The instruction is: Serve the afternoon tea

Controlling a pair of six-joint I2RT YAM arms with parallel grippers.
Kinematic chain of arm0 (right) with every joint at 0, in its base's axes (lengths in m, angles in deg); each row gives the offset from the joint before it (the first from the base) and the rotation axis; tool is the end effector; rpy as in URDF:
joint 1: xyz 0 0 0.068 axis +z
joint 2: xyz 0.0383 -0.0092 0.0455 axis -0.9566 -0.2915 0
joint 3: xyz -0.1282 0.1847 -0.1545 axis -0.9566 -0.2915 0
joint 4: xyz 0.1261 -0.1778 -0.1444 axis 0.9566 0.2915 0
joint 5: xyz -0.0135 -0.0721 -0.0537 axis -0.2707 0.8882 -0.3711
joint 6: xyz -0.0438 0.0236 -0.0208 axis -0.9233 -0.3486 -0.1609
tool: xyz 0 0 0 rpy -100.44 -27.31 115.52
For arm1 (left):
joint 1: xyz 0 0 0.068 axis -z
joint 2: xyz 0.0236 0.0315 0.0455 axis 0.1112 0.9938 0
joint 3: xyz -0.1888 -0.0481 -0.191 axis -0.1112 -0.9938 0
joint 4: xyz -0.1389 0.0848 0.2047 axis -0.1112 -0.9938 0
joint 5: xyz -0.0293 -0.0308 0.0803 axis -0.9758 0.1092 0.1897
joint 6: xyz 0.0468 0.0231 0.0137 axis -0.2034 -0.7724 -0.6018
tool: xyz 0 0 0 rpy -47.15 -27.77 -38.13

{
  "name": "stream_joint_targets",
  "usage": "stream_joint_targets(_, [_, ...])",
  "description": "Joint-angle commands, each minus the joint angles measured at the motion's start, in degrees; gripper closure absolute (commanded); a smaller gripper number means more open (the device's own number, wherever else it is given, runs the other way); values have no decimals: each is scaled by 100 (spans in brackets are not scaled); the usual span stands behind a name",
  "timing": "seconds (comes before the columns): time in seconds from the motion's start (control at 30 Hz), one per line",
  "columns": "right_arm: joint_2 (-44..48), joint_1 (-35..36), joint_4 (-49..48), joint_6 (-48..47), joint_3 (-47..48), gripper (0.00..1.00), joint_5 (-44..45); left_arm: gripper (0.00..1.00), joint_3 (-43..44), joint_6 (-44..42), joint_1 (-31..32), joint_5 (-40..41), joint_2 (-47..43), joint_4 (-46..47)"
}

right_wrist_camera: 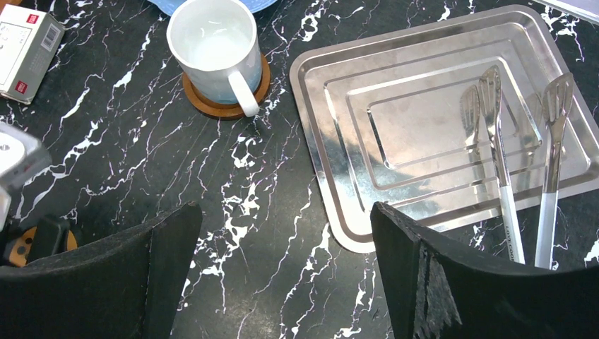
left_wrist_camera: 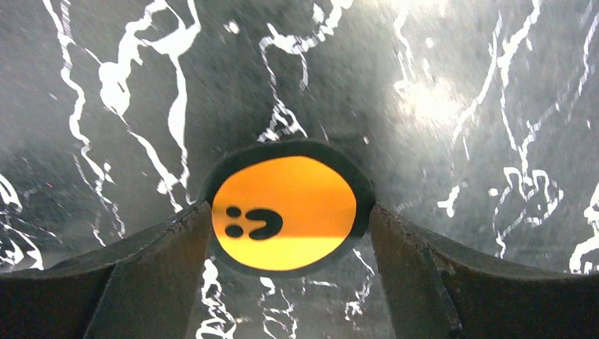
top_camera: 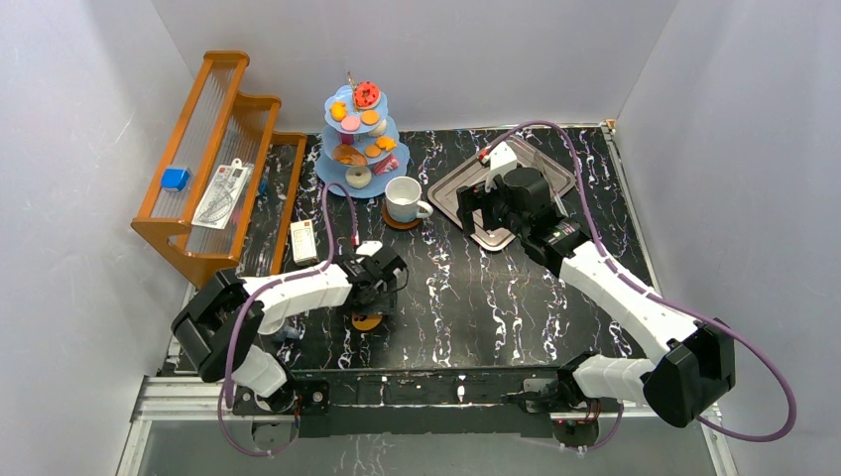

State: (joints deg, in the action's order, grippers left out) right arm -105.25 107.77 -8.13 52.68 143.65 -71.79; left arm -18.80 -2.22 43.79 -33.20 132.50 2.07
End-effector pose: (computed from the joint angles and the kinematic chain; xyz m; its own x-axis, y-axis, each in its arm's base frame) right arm 0.2334 0.1556 0.3355 -0.3262 -0.1653 -0.9307 -0.4385 0.8987 -0.0060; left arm 0.1796 -0.1971 0.1669 -0.8902 -0.0159 -0.4553 0.0031 0.9992 -0.0409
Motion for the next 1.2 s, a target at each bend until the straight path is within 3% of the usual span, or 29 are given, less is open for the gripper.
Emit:
stream_joint_targets(0.0, [198, -11, -262, 58, 10, 1, -76, 22, 56, -488, -481, 389, 145, 5])
stream_joint_targets(0.17, [234, -17, -211, 55, 12, 1, -42, 22, 305, -847, -713, 181, 136, 9])
stream_joint_targets(0.5, [304, -12, -228, 38, -13, 1, -14, 12, 375, -934, -709, -756, -748, -669])
stream_joint_targets(0.77, [247, -14, -206, -27, 102, 1, 27, 29, 115, -531, -516, -1151, -852, -902])
stream_joint_targets(1.17, [204, -17, -142, 72, 121, 1, -50, 31, -117, -233, -274, -1100, -224, -740])
